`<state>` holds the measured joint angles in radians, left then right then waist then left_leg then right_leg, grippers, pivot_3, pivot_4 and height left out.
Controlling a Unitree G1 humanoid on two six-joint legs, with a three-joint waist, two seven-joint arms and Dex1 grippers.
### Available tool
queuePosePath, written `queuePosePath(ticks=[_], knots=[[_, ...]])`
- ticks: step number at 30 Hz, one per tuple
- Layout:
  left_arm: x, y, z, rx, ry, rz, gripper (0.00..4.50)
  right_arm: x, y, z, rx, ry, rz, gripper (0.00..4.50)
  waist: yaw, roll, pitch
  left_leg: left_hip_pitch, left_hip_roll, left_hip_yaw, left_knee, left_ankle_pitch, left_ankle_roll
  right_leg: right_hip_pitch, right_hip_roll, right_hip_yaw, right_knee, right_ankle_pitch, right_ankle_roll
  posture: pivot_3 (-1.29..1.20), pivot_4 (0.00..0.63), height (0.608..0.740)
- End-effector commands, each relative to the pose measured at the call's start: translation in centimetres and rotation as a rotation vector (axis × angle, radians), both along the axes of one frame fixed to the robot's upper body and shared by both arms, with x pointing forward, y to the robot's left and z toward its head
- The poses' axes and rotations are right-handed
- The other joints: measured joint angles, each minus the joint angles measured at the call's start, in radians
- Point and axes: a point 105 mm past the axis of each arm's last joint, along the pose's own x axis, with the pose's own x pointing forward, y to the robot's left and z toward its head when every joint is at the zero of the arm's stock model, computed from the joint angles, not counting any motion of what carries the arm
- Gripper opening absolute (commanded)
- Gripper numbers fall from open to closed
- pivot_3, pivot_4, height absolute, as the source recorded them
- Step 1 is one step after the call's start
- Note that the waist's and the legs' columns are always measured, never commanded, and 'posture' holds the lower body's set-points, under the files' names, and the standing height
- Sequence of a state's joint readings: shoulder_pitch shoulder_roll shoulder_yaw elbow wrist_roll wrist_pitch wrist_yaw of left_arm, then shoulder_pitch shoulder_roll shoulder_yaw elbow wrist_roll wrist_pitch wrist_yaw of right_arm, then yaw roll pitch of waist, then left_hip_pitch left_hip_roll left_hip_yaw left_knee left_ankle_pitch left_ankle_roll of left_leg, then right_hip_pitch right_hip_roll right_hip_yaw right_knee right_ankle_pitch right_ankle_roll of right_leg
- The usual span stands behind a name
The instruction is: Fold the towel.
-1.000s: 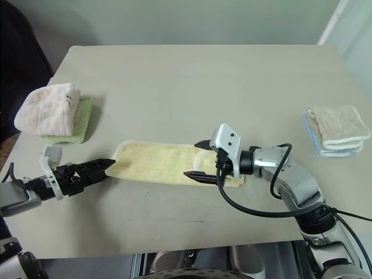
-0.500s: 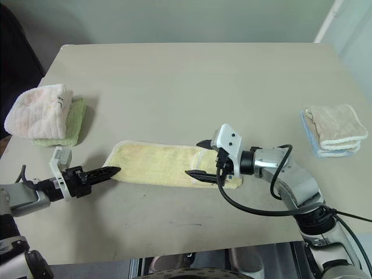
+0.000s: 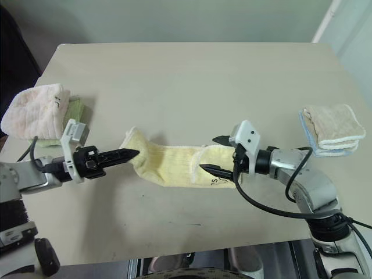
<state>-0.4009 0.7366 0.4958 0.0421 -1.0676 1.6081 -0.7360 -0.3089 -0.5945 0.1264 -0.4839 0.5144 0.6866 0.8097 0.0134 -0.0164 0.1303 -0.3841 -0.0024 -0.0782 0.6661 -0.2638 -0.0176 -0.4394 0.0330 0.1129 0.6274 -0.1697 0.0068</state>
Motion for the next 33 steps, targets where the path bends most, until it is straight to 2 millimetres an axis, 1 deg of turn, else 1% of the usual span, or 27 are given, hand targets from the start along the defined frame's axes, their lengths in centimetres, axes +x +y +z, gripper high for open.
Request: queuePosePath(ticks=[1,2,4,7,10,14,18,22,23,24,25,28,33], knots=[[-0.2,-2.0,1.1,0.003,-0.047,-0.111,0.03,-0.3,-0.9,1.5,0.022,-0.053,-0.033,4.50,0.000,0.000,0.000,0.000,0.000,0.000,0.000,0.000,0.000,0.000,0.000,0.000,0.000,0.000,0.000,0.00,0.150,0.740],[-0.3,-2.7,1.0,0.001,-0.044,-0.140,0.03,-0.4,-1.2,1.5,0.020,-0.054,-0.046,4.50,0.000,0.000,0.000,0.000,0.000,0.000,0.000,0.000,0.000,0.000,0.000,0.000,0.000,0.000,0.000,0.00,0.150,0.740],[-0.3,-3.2,0.9,-0.005,-0.041,-0.167,0.03,-0.4,-1.4,1.5,0.018,-0.054,-0.059,4.50,0.000,0.000,0.000,0.000,0.000,0.000,0.000,0.000,0.000,0.001,0.000,0.000,0.000,-0.001,0.001,0.00,0.150,0.740],[0.0,-6.0,0.5,-0.033,-0.028,-0.277,0.03,-0.4,-2.3,1.5,0.012,-0.060,-0.117,4.50,0.001,0.000,0.000,0.000,0.000,0.000,0.000,0.000,0.001,0.001,0.000,0.000,0.000,-0.001,0.002,0.00,0.150,0.740],[0.4,-7.5,-0.3,-0.015,-0.012,-0.324,0.03,-0.4,-2.9,1.5,0.004,-0.066,-0.154,4.50,0.003,-0.001,0.000,0.001,0.000,0.000,0.002,0.001,0.002,0.003,0.000,0.000,0.000,-0.002,0.004,0.00,0.150,0.740],[0.9,-10.0,-1.4,-0.010,0.007,-0.401,0.03,-0.6,-3.8,1.8,0.005,-0.076,-0.212,4.50,0.004,-0.001,0.000,0.001,0.000,0.001,0.003,0.000,0.004,0.005,-0.001,0.000,-0.001,-0.002,0.007,0.00,0.150,0.740],[1.6,-12.6,-1.7,-0.009,0.012,-0.453,0.03,-0.8,-4.8,2.0,0.004,-0.080,-0.263,4.50,0.007,-0.001,0.001,0.001,-0.001,0.001,0.006,0.000,0.005,0.007,-0.001,0.000,-0.001,-0.001,0.013,0.00,0.150,0.740],[1.8,-14.9,-0.9,-0.024,-0.005,-0.525,0.03,-1.1,-5.7,2.1,-0.004,-0.082,-0.312,4.50,0.009,-0.001,0.001,0.001,-0.001,0.001,0.009,-0.001,0.008,0.009,-0.001,0.001,-0.002,-0.001,0.018,0.00,0.150,0.740],[1.8,-15.2,-0.8,-0.025,-0.006,-0.535,0.03,-1.1,-5.8,2.1,-0.006,-0.082,-0.319,4.50,0.010,-0.001,0.001,0.001,-0.001,0.001,0.009,-0.002,0.009,0.010,-0.001,0.001,-0.002,-0.002,0.020,0.00,0.150,0.740],[1.9,-15.4,-0.9,-0.016,-0.009,-0.543,0.03,-1.2,-5.9,2.1,-0.006,-0.082,-0.323,4.50,0.010,-0.001,0.001,0.001,-0.001,0.001,0.010,-0.002,0.009,0.010,-0.001,0.001,-0.002,-0.004,0.027,0.00,0.150,0.740],[1.9,-15.6,-1.1,-0.003,-0.014,-0.547,0.03,-1.3,-5.9,2.1,-0.005,-0.082,-0.324,4.50,0.008,-0.001,0.001,0.001,-0.001,0.001,0.011,-0.002,0.009,0.011,-0.001,0.001,-0.002,-0.005,0.029,0.00,0.150,0.740],[1.7,-16.2,-1.2,0.011,-0.016,-0.563,0.03,-1.5,-6.1,2.1,-0.009,-0.084,-0.343,4.50,0.008,-0.002,0.001,0.001,-0.001,0.003,0.012,-0.003,0.010,0.011,-0.001,0.001,-0.002,-0.005,0.031,0.00,0.150,0.740],[0.9,-16.9,-1.7,0.051,-0.026,-0.617,0.03,-1.9,-6.6,1.9,-0.014,-0.077,-0.377,4.50,0.012,-0.001,0.001,0.001,-0.001,0.003,0.013,-0.004,0.011,0.012,-0.002,0.002,-0.002,-0.007,0.035,0.00,0.150,0.740]])
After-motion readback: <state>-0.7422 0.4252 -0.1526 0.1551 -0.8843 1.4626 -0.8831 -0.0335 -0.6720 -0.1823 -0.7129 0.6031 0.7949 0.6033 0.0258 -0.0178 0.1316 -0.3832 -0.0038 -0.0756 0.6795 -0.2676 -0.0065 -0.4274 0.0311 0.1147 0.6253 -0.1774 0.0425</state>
